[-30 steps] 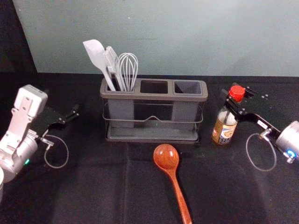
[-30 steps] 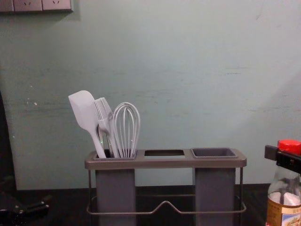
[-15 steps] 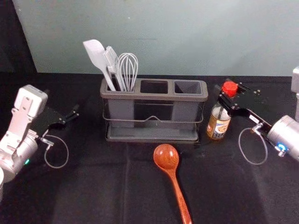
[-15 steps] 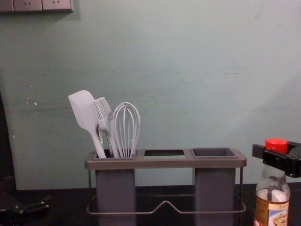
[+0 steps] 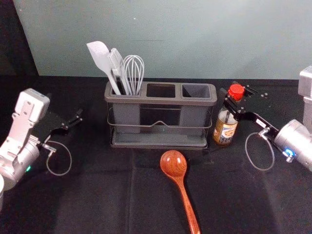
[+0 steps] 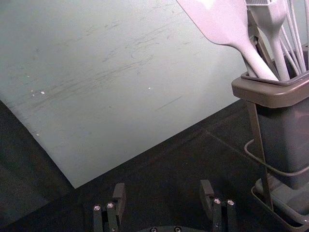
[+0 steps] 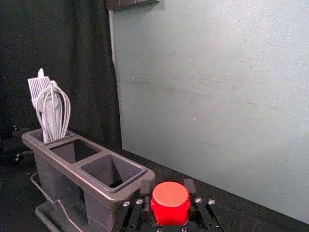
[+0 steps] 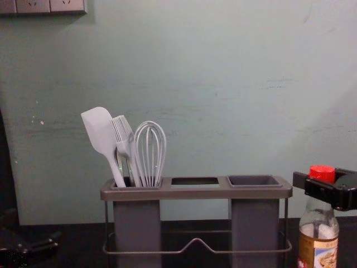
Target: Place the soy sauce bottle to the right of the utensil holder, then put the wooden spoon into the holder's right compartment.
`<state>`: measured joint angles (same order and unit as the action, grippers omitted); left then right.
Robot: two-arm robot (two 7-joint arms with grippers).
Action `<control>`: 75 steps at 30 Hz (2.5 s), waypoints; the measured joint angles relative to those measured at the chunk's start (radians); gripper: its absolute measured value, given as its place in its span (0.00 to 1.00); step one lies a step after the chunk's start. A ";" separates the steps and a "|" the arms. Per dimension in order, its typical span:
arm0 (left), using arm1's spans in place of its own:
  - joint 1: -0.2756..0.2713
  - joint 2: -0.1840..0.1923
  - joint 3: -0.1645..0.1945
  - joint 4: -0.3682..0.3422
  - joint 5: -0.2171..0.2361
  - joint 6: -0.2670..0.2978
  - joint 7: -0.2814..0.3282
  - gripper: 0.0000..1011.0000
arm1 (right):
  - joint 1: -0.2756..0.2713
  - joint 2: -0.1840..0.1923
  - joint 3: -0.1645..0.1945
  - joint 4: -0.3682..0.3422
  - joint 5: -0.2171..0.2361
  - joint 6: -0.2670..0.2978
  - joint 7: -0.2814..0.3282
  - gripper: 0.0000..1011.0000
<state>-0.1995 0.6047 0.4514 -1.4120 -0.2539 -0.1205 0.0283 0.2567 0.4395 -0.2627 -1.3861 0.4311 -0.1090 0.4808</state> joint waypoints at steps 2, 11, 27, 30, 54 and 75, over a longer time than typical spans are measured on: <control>0.000 0.000 0.000 0.000 0.000 0.000 0.000 0.99 | -0.004 -0.003 0.008 -0.008 0.006 -0.003 -0.005 0.49; 0.000 0.000 0.000 0.000 0.000 0.000 0.000 0.99 | -0.045 0.008 0.055 -0.106 0.038 -0.022 -0.017 0.76; 0.000 0.000 0.000 0.000 0.000 0.000 0.000 0.99 | -0.221 0.114 0.035 -0.377 0.044 0.155 -0.052 0.99; 0.000 0.000 0.000 0.000 0.000 0.000 0.000 0.99 | -0.239 0.142 0.005 -0.411 0.030 0.203 -0.050 0.99; 0.000 0.000 0.000 0.000 0.000 0.000 0.000 0.99 | -0.188 0.152 -0.189 -0.358 -0.121 0.440 -0.061 0.99; 0.000 0.000 0.000 0.000 0.000 0.000 0.000 0.99 | -0.158 0.157 -0.184 -0.360 -0.130 0.476 -0.047 0.99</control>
<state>-0.1995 0.6047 0.4514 -1.4120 -0.2538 -0.1205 0.0283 0.0989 0.5960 -0.4470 -1.7461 0.3013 0.3672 0.4335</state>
